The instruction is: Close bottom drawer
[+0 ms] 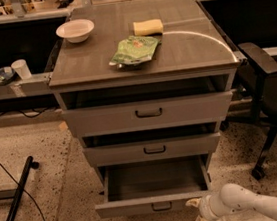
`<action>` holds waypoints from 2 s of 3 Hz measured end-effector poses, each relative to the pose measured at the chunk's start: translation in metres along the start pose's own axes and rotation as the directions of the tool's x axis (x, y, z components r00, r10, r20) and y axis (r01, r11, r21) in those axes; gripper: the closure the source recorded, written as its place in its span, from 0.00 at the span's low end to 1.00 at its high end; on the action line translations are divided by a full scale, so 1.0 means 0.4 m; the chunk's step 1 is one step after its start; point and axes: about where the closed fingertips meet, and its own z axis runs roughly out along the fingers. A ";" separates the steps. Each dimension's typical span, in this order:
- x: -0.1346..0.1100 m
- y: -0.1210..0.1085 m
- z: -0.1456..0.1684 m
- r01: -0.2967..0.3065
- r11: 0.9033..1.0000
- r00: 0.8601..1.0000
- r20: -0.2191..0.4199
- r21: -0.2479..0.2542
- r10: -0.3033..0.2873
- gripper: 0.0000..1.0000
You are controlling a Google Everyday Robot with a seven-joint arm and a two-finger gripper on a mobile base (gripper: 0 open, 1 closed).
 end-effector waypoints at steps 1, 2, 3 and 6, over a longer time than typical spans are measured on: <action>0.000 0.000 0.000 0.000 1.000 1.000 0.000 0.000 0.000 0.64; -0.004 0.004 0.004 0.001 1.000 1.000 0.012 -0.006 -0.001 0.87; -0.004 0.004 0.005 0.001 1.000 1.000 0.014 -0.007 -0.001 1.00; 0.070 -0.106 0.136 0.080 0.987 0.991 -0.118 0.137 -0.064 0.82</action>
Offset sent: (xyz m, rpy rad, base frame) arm -0.0004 0.0009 0.0013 0.0226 0.0033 0.0075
